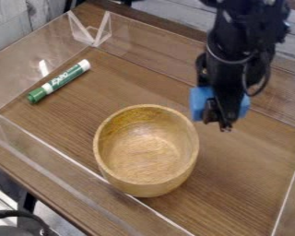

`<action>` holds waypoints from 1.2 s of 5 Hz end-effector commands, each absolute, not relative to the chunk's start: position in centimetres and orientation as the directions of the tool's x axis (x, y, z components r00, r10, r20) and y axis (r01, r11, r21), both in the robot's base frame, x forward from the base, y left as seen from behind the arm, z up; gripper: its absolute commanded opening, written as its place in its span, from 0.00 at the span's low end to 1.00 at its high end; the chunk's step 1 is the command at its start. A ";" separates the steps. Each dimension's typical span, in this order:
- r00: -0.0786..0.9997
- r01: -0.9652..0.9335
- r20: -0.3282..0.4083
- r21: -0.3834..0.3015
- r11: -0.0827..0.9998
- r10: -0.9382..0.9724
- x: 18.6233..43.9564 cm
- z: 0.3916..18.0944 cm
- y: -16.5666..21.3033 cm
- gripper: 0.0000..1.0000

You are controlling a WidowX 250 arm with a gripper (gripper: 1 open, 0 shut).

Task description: Remove the blue block from inside the brown bowl and put it on the table

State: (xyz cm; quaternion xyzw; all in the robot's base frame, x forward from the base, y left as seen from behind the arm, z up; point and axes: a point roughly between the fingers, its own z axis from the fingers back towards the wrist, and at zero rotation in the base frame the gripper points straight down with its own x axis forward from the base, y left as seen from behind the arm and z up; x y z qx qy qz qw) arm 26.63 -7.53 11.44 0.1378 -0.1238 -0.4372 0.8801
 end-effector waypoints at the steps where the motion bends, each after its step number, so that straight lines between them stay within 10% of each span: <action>1: 0.578 0.718 0.160 0.366 0.591 -0.801 27.4 12.4 -7.8 0.00; 6: 0.621 0.694 0.178 0.327 0.641 -0.764 28.9 9.1 -6.1 0.00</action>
